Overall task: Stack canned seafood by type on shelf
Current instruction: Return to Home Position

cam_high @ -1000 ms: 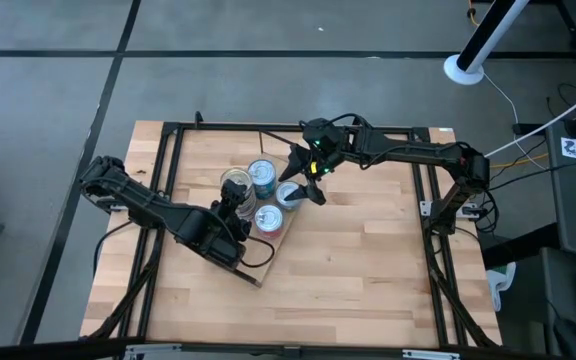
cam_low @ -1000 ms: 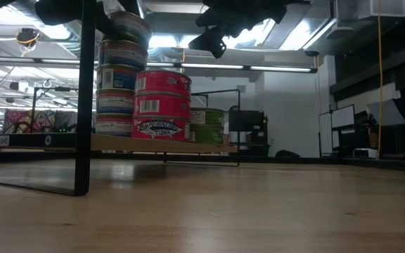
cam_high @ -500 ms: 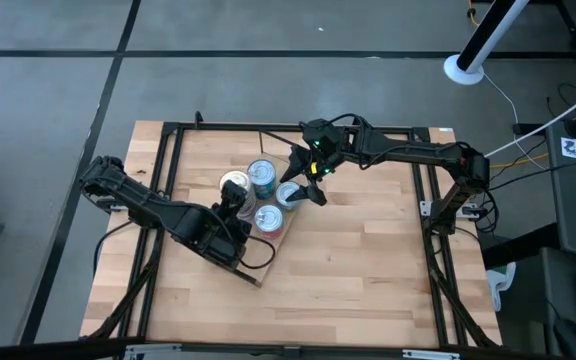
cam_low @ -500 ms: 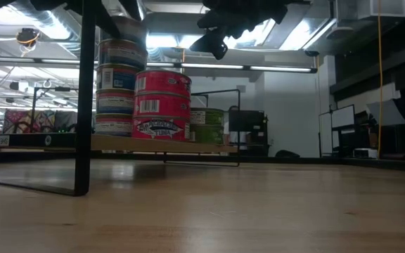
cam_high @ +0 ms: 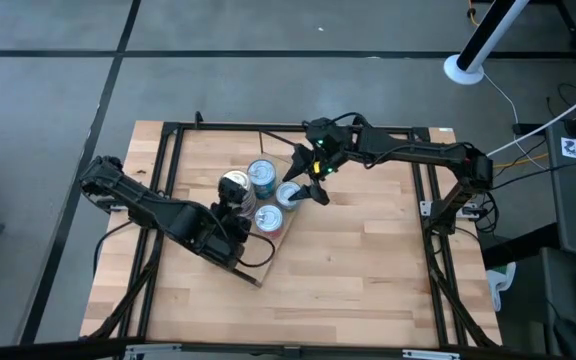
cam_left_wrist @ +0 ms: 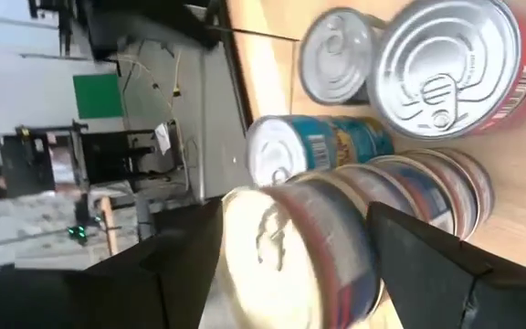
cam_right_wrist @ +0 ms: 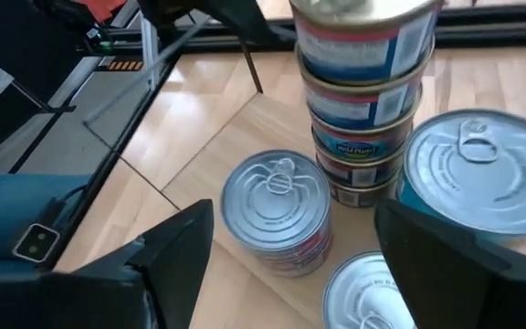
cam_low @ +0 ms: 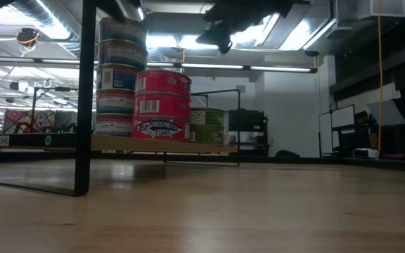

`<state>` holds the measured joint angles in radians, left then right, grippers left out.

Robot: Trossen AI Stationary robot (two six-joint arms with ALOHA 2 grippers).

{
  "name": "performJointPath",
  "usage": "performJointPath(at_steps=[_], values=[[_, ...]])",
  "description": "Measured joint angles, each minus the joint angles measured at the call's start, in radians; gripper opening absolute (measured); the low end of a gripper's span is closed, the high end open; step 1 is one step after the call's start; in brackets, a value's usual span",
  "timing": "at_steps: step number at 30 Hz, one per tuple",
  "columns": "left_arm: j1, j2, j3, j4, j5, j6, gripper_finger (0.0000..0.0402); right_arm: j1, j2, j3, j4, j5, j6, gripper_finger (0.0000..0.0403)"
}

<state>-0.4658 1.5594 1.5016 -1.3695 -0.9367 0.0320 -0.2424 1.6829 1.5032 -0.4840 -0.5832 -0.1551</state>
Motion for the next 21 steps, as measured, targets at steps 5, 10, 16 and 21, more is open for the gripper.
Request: performJointPath(at_steps=[5, 10, 16, 21], values=[[-0.014, -0.074, 0.067, -0.077, 0.0, -0.127, 0.0269, 0.0, -0.068, 0.0, -0.046, 0.057, -0.02, 0.0303], [-0.014, -0.236, 0.071, -0.088, 0.0, -0.28, 0.0269, -0.005, -0.125, 0.0, -0.102, 0.093, -0.054, 0.0303], [-0.014, -0.484, 0.04, -0.065, -0.002, -0.481, 0.0269, -0.029, -0.214, -0.077, -0.118, 0.108, -0.068, 0.0303], [-0.014, -0.661, -0.077, 0.071, -0.011, -0.512, 0.0269, -0.066, -0.354, -0.279, 0.018, 0.115, -0.012, 0.0303]])
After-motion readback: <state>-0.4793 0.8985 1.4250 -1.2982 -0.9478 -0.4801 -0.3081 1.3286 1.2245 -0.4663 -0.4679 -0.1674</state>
